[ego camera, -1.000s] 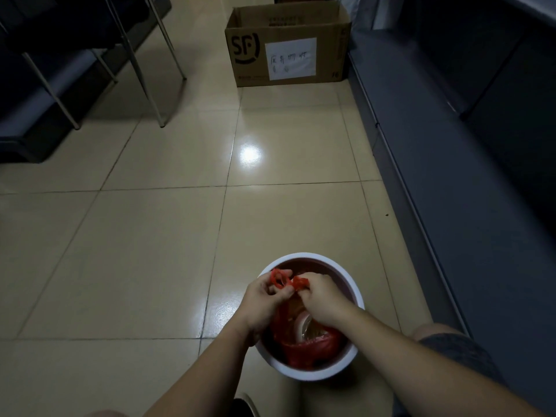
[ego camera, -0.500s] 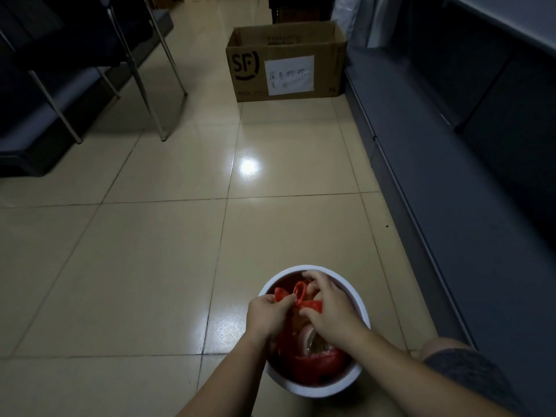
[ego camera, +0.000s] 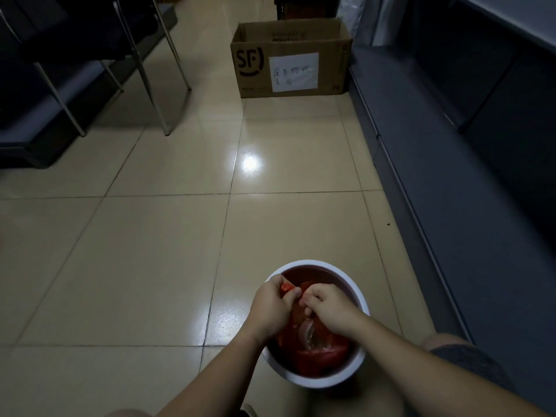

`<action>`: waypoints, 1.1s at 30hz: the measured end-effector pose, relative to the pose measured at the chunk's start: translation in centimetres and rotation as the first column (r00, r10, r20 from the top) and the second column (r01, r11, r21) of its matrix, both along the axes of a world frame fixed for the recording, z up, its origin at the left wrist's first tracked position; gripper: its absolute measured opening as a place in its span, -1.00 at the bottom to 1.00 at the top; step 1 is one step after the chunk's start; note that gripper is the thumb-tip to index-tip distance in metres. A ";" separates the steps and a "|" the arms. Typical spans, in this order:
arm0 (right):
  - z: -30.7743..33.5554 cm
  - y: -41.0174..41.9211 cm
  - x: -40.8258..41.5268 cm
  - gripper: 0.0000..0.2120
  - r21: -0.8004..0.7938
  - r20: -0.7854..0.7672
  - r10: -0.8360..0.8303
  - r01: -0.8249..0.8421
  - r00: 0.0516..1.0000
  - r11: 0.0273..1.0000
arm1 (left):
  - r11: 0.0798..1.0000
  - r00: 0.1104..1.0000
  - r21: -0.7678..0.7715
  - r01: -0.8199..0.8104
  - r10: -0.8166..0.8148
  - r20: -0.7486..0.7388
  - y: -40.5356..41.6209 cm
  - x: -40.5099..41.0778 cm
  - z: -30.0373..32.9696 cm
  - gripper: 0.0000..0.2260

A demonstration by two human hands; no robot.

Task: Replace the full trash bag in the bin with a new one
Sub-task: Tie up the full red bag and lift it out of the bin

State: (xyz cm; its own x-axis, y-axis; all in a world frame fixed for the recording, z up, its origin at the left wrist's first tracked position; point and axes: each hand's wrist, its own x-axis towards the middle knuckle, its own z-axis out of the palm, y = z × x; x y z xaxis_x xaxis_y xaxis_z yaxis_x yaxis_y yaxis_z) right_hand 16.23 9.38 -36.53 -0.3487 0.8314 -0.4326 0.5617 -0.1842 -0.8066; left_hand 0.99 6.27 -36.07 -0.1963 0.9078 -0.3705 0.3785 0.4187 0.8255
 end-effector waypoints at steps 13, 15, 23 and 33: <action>-2.2 -0.8 2.4 -0.86 0.657 0.061 0.113 -0.125 0.992 0.744 | 0.941 0.866 -0.285 -0.184 0.292 0.406 0.5 1.3 -1.3 -0.77; -2.8 -0.6 2.4 -0.90 0.685 0.095 0.086 -0.128 0.992 0.718 | 0.935 0.849 -0.311 -0.170 0.299 0.436 0.7 1.4 -1.1 -0.79; -2.2 -0.2 3.9 -0.94 0.659 0.096 0.127 -0.159 0.987 0.736 | 0.957 0.943 -0.146 -0.252 0.277 0.184 1.6 -1.0 -1.0 -0.85; -2.2 -0.9 10.1 -0.85 0.510 0.366 0.333 -0.487 0.869 0.709 | 0.995 0.972 -0.031 -0.092 0.083 -0.221 2.6 -3.5 -1.5 -0.80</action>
State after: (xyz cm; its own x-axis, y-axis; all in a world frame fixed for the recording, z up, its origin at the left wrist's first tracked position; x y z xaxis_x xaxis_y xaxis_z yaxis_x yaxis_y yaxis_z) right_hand 26.29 8.46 -38.75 -0.6689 0.7423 -0.0405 0.6500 0.5575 -0.5165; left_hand -2.50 8.83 -37.62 -0.3547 0.8686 -0.3460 0.5084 0.4897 0.7083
